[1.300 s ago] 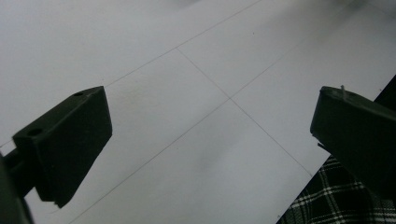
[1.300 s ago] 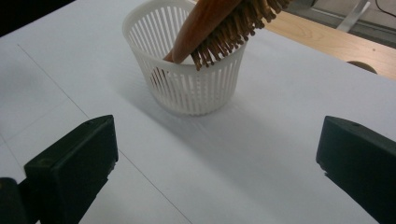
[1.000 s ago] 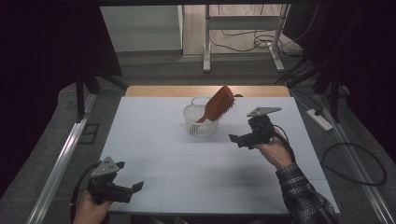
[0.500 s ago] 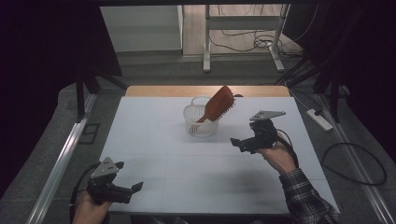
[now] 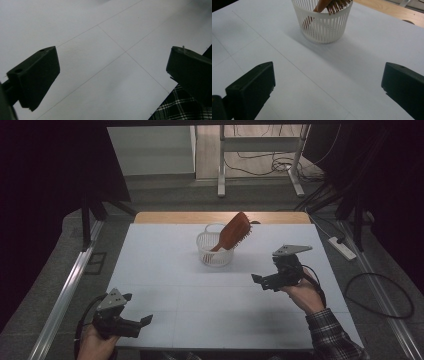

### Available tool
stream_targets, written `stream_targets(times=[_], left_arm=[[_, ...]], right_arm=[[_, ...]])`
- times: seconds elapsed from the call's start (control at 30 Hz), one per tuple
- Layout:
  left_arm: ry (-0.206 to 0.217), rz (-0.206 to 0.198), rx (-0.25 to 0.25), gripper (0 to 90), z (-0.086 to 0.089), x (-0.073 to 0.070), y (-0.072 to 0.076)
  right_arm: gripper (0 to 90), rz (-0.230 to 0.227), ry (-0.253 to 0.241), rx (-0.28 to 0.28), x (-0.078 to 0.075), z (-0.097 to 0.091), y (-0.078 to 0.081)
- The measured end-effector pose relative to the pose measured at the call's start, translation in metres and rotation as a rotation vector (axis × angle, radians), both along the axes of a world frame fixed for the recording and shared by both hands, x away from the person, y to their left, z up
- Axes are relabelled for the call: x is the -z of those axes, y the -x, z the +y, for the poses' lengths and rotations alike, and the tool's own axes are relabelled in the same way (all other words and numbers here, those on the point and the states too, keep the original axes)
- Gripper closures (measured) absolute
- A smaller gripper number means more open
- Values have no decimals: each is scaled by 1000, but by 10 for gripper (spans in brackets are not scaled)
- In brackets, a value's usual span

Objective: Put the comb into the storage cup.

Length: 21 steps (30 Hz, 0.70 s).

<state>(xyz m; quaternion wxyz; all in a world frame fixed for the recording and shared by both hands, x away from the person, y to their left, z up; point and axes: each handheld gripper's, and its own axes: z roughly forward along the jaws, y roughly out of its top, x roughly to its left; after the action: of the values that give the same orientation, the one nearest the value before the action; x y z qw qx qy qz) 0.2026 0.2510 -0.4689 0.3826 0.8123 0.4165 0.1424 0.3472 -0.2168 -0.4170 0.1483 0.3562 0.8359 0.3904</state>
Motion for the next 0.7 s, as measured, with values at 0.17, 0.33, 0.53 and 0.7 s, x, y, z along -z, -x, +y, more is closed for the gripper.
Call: stream_targets(times=[0.17, 0.33, 0.53, 0.7], left_arm=[[-1, 0, 3, 0, 0, 0, 0], [0, 0, 5, 0, 0, 0, 0], [1, 1, 5, 0, 0, 0, 0], [1, 1, 5, 0, 0, 0, 0]], right_arm=[[0, 10, -3, 3, 2, -6, 7], [0, 28, -6, 11, 4, -11, 13], [0, 32, 5, 19, 8, -20, 21], [0, 42, 9, 29, 10, -26, 27]])
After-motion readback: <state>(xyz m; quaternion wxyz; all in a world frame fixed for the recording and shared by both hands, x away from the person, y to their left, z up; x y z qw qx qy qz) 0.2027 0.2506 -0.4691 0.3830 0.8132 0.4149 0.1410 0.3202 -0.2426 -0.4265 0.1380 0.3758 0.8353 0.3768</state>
